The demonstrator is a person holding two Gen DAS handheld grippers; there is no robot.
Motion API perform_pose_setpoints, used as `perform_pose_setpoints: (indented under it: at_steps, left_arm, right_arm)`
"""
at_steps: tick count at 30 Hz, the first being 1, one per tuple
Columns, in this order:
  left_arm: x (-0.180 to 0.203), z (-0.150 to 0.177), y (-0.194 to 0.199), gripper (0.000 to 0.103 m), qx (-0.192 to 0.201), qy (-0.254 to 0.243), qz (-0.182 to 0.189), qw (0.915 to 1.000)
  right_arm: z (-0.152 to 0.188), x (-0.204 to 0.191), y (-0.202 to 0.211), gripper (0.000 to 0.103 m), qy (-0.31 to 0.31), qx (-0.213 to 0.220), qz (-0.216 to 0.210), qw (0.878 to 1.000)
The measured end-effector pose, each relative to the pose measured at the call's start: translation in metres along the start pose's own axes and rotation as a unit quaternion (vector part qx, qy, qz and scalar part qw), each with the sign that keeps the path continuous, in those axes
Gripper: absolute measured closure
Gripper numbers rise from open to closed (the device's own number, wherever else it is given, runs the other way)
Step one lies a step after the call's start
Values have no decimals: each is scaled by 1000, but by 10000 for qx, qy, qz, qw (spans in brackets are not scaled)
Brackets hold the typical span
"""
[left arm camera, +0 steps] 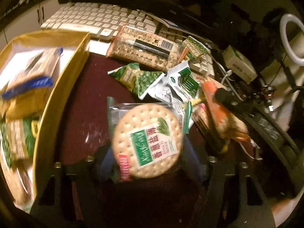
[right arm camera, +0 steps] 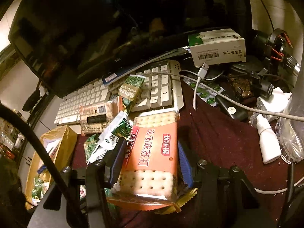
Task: Organize snacks
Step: 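Carry both cracker packs into the cardboard box and open both tools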
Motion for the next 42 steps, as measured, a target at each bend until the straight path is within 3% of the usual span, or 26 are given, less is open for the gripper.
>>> perform_pose_setpoints:
  at_steps: [4, 9, 15, 19, 25, 28, 34, 42]
  left_arm:
    - [-3, 7, 19, 41, -65, 164, 321, 9993]
    - [-4, 13, 48, 42, 169, 231, 597, 9978]
    - [-32, 24, 89, 42, 436, 494, 755, 9950]
    - [-70, 31, 114, 42, 661, 803, 590, 9928]
    - [-145, 38, 148, 42, 971, 1535, 233, 9831]
    - [-174, 37, 161, 42, 1149, 1840, 116, 9761]
    - [-199, 22, 168, 42, 1403, 2055, 70, 9685]
    - [-235, -14, 150, 42, 1341, 2396, 63, 9615]
  right_arm:
    - [2, -7, -5, 50, 274, -52, 242, 9993]
    - [5, -17, -6, 51, 644, -7, 493, 9967]
    - [6, -20, 3, 52, 652, 217, 241, 9973]
    - [3, -25, 15, 52, 591, 468, -404, 9963]
    - [9, -53, 35, 52, 1018, 733, -1301, 9835]
    - [19, -85, 45, 52, 1247, 468, -1749, 9755]
    - [43, -167, 35, 52, 1793, -227, -2229, 9579]
    - [37, -253, -32, 52, 1929, -1033, -2143, 9519]
Point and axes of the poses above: each gripper's, at about its wrist camera, not at the fingertips, and y roughly against the way its jaws point, x to its right, z to its underside, the point moved 2 cm from there along -y, roughly the way its jaws point
